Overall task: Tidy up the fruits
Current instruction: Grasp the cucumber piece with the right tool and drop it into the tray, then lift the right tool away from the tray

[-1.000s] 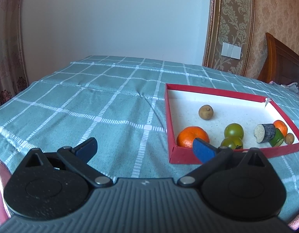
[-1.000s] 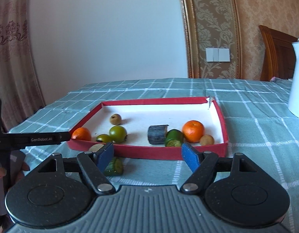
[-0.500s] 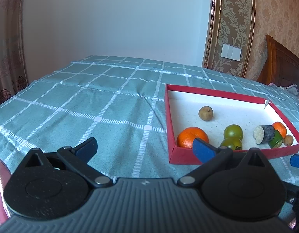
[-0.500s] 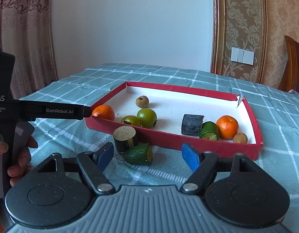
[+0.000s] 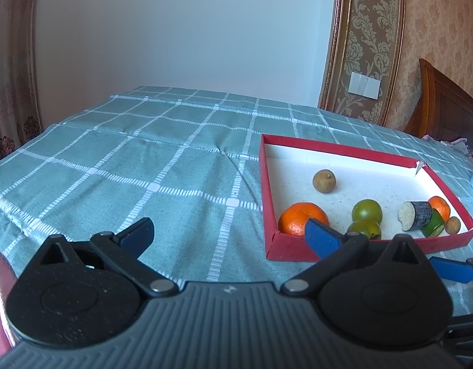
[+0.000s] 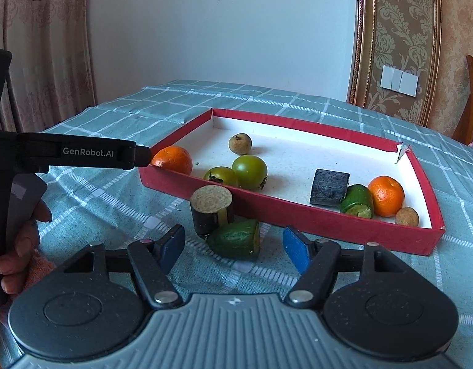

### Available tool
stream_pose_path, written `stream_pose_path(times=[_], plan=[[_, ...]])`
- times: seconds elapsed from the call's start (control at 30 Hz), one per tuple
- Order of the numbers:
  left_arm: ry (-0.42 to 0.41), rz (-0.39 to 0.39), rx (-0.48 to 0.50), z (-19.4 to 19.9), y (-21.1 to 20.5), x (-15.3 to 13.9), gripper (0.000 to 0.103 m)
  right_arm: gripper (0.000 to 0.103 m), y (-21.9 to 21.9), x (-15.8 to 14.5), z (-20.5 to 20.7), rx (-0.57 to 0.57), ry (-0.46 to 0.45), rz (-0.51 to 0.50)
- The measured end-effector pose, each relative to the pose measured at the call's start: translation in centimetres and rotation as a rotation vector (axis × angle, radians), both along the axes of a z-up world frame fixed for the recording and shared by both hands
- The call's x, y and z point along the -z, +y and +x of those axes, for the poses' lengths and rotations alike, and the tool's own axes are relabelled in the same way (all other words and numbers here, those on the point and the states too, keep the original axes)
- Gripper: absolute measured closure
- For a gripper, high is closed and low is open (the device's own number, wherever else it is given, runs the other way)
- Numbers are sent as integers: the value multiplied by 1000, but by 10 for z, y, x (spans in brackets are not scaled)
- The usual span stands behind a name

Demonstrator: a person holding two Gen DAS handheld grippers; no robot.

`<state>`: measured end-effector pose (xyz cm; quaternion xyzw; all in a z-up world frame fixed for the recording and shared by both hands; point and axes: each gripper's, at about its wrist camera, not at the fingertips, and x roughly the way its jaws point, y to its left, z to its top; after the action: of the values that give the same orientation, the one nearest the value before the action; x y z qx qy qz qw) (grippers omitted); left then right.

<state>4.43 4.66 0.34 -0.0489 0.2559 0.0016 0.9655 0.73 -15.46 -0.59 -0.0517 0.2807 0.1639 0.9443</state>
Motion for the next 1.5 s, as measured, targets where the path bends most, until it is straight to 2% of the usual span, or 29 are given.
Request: stream_pose_path(times=[0.13, 0.2, 0.6, 0.77, 0.93, 1.13, 1.33, 1.4, 1.5], plan=[[1, -3, 0, 0, 0, 0, 0, 51, 1, 4, 6, -3, 21, -8], [0, -4, 0, 1, 0, 0, 0, 64, 1, 5, 8, -9, 32, 1], [2, -8, -2, 0, 0, 0, 0, 65, -12, -3, -4, 22, 4, 39], [0, -3, -5, -1, 0, 0, 0, 65, -31, -21, -7, 79, -58, 83], [2, -3, -8, 0, 0, 0, 0, 65, -37, -39, 13, 117, -112, 117], [7, -8, -6, 0, 2, 0, 0, 58, -46, -38, 38, 159, -106, 186], [8, -4, 0, 1, 1, 0, 0, 57, -82, -34, 11, 253, -154, 242], [7, 0, 1, 1, 1, 0, 0, 45, -99, -31, 3, 299, -171, 247], [9, 4, 1, 2, 0, 1, 0, 41, -125, -25, -2, 372, -172, 259]])
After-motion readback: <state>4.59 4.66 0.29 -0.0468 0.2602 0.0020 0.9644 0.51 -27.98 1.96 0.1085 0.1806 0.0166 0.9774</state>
